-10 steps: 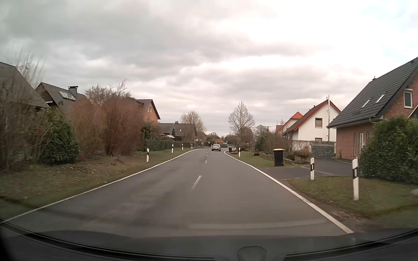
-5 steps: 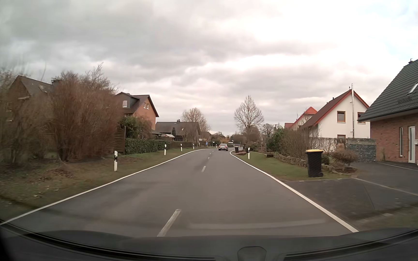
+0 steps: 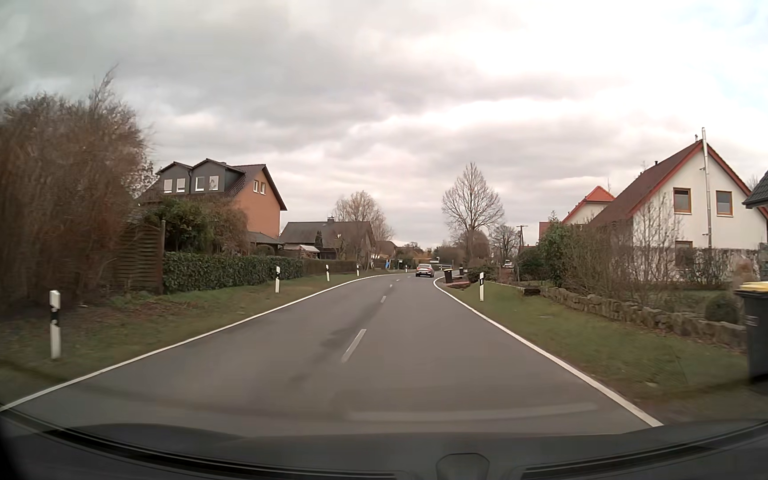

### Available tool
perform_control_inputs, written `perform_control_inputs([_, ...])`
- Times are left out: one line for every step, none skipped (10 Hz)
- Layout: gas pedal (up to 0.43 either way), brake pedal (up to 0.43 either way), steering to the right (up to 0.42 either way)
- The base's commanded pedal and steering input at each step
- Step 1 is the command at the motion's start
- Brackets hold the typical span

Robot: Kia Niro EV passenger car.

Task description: Follow the waypoints while adhering to traffic rules and regulations

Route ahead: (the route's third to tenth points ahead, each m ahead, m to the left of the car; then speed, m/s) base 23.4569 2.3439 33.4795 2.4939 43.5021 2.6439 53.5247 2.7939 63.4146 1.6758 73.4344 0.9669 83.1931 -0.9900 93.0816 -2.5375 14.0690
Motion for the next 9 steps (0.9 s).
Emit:
perform_control_inputs([0.138, 0.000, -0.008])
perform_control_inputs([0.138, 0.000, -0.008])
perform_control_inputs([0.138, 0.000, -0.007])
perform_control_inputs([0.138, 0.000, -0.007])
perform_control_inputs([0.138, 0.000, -0.007])
perform_control_inputs([0.138, 0.000, -0.006])
perform_control_inputs([0.138, 0.000, -0.005])
perform_control_inputs([0.138, 0.000, -0.004])
perform_control_inputs([0.138, 0.000, -0.001])
